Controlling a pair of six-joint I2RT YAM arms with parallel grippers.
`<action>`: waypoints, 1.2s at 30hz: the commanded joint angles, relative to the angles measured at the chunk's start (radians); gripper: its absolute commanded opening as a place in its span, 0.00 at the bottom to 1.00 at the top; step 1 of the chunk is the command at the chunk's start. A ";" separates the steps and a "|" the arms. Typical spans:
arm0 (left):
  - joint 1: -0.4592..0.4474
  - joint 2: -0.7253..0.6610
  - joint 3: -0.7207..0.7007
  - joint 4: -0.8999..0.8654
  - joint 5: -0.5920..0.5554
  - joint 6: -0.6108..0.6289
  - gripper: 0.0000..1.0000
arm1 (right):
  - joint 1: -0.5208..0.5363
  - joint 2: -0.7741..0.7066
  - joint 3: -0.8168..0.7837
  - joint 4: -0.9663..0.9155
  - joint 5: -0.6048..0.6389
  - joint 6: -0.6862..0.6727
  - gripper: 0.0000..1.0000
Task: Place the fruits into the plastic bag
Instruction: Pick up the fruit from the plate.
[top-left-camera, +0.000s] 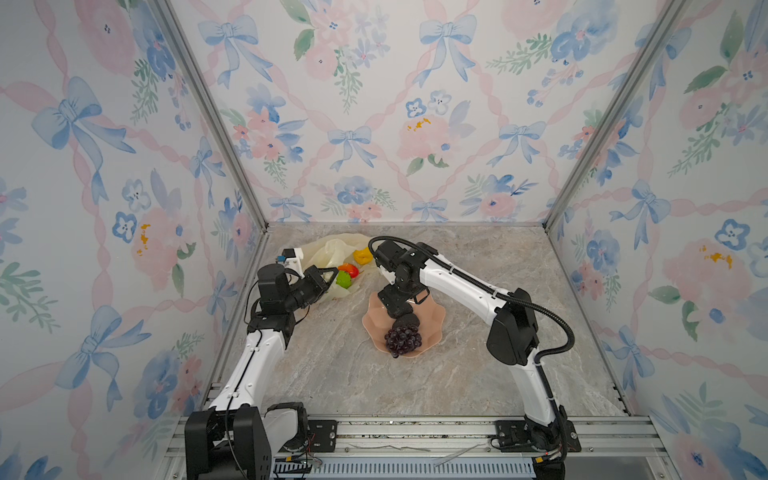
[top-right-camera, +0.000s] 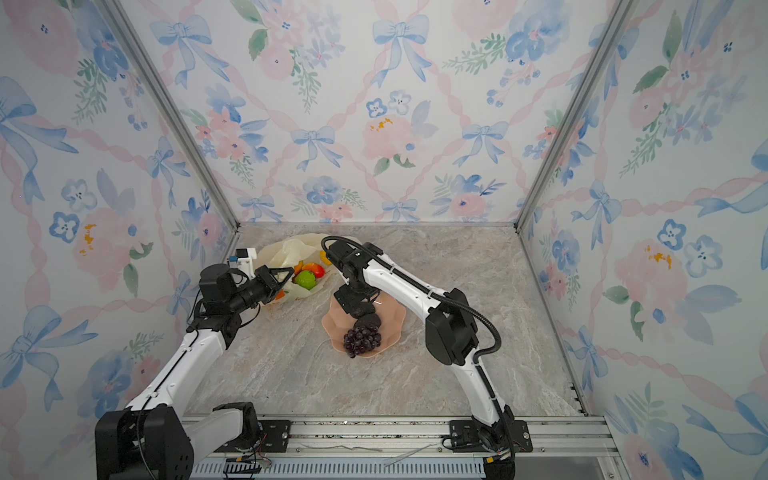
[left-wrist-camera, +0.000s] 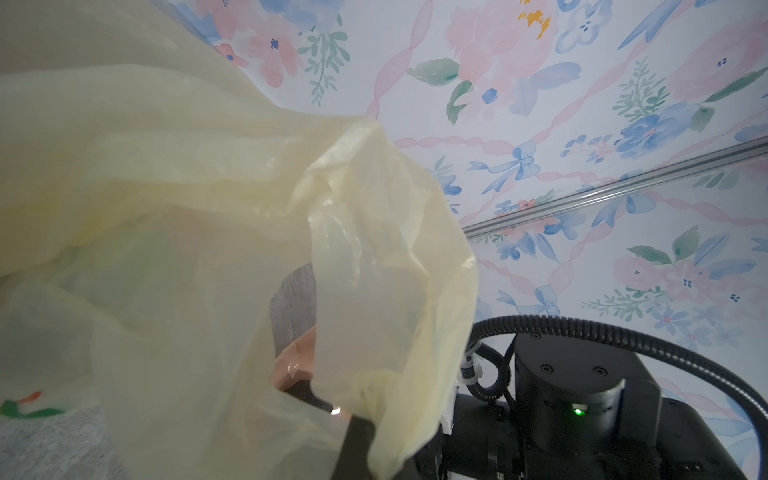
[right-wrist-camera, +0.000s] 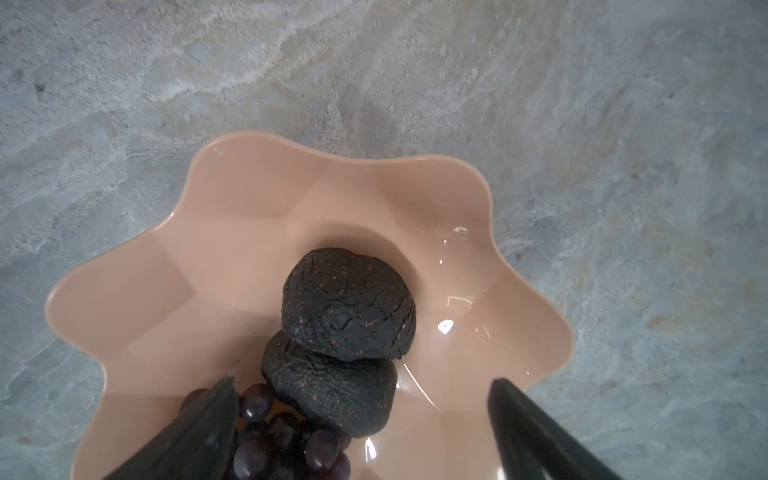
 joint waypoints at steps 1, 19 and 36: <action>0.006 0.015 -0.012 0.002 0.024 0.028 0.00 | 0.010 0.030 0.033 -0.052 -0.009 -0.020 0.96; 0.006 0.010 -0.013 -0.035 0.012 0.057 0.00 | 0.018 0.126 0.111 -0.127 -0.012 -0.072 0.96; 0.007 0.003 -0.023 -0.032 0.008 0.052 0.00 | 0.009 0.206 0.149 -0.135 -0.001 -0.063 0.98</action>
